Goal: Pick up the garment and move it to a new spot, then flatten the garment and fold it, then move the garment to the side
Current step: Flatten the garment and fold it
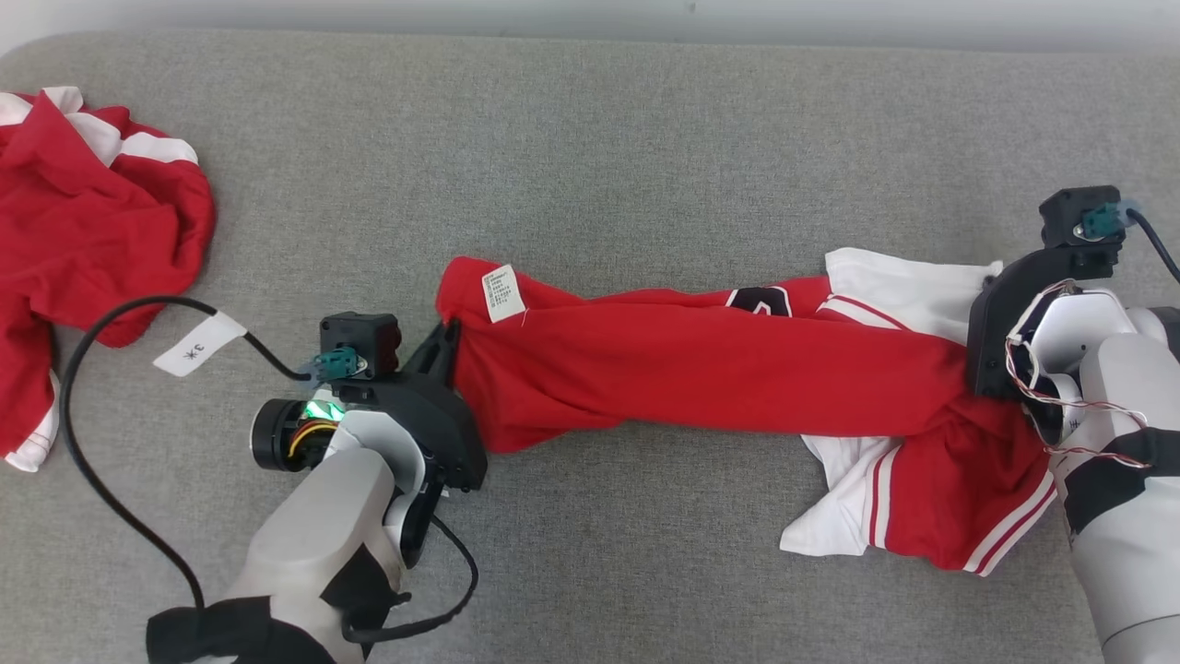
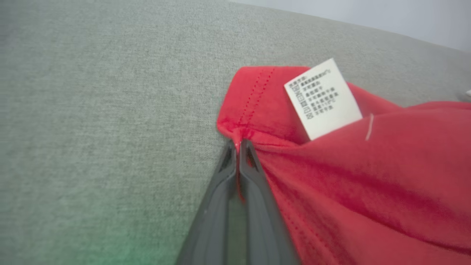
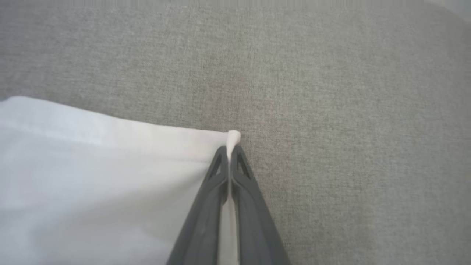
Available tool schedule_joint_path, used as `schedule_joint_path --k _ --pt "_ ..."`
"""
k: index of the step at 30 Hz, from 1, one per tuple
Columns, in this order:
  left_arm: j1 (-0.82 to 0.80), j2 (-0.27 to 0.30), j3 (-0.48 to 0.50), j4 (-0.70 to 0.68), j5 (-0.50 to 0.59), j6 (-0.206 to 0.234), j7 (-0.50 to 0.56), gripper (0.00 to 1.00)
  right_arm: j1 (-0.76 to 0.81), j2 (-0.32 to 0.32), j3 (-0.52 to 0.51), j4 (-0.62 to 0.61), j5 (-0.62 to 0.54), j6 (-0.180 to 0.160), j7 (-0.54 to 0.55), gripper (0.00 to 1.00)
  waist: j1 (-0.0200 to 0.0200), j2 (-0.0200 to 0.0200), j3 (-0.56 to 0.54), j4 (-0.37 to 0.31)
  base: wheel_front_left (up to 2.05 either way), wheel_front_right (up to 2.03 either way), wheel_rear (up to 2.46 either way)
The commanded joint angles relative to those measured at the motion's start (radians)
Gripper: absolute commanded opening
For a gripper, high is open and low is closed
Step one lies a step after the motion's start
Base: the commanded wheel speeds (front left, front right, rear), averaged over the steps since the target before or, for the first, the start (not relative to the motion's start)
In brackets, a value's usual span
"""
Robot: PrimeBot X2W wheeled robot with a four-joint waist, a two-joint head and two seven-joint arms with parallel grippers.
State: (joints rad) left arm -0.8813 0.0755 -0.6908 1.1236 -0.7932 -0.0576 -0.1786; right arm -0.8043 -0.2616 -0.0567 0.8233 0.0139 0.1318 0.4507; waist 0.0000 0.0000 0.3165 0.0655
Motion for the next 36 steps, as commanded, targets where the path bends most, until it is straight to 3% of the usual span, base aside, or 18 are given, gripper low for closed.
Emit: schedule_joint_path --k 1,7,12,15,18,21,26,29,31,33,36 --pt "0.013 0.018 0.005 0.007 -0.004 0.007 -0.006 0.00 -0.011 0.004 0.000 -0.002 -0.006 -0.002 -0.026 0.00 0.0000 0.0000 -0.002 0.000 0.00 0.00 0.00" --pt "-0.060 0.038 0.102 -0.056 -0.094 -0.021 -0.039 0.00 -0.086 0.025 0.029 -0.072 0.049 -0.002 -0.210 0.00 0.0000 0.0000 -0.002 -0.023 0.00 0.00 0.00" --pt "-0.125 0.084 0.171 -0.104 -0.181 -0.049 0.032 0.00 -0.173 0.022 0.072 -0.113 0.118 -0.002 -0.302 0.00 0.0000 0.0000 0.008 -0.056 0.00 0.00 0.00" --pt "-0.180 0.126 0.228 -0.169 -0.264 -0.067 0.130 0.00 -0.261 0.028 0.117 -0.137 0.175 -0.002 -0.352 0.00 0.0000 0.0000 0.022 -0.096 0.00 0.00 0.00" --pt "-0.244 0.212 0.281 -0.236 -0.319 -0.068 0.210 0.00 -0.367 0.014 0.162 -0.160 0.196 -0.002 -0.408 0.00 0.0000 0.0000 0.053 -0.129 0.00 0.00 0.00" --pt "-0.309 0.259 0.326 -0.308 -0.350 -0.043 0.237 0.00 -0.466 0.001 0.174 -0.166 0.185 -0.002 -0.490 0.00 0.0000 0.0000 0.075 -0.149 0.00 0.00 0.00" --pt "-0.422 0.328 0.379 -0.433 -0.316 0.019 0.161 0.00 -0.617 -0.012 0.155 -0.151 0.130 -0.002 -0.626 0.00 0.0000 0.0000 0.110 -0.172 0.00 0.00 0.00" --pt "-0.491 0.348 0.403 -0.501 -0.275 0.041 0.071 0.00 -0.698 -0.012 0.076 -0.171 0.080 -0.002 -0.698 0.00 0.0000 0.0000 0.125 -0.184 0.00 0.00 0.00" --pt "-0.523 0.344 0.415 -0.546 -0.264 0.043 0.021 0.00 -0.735 0.007 0.022 -0.219 0.024 -0.002 -0.714 0.00 0.0000 0.0000 0.132 -0.188 0.00 0.00 0.00" --pt "-0.548 0.346 0.411 -0.582 -0.244 0.033 -0.006 0.00 -0.757 0.031 -0.016 -0.342 -0.021 -0.002 -0.716 0.00 0.0000 0.0000 0.144 -0.189 0.00 0.00 0.00" --pt "-0.542 0.345 0.399 -0.616 -0.222 0.011 -0.027 0.00 -0.708 0.055 -0.020 -0.455 -0.058 -0.002 -0.714 0.00 0.0000 0.0000 0.160 -0.191 0.00 0.00 0.00"
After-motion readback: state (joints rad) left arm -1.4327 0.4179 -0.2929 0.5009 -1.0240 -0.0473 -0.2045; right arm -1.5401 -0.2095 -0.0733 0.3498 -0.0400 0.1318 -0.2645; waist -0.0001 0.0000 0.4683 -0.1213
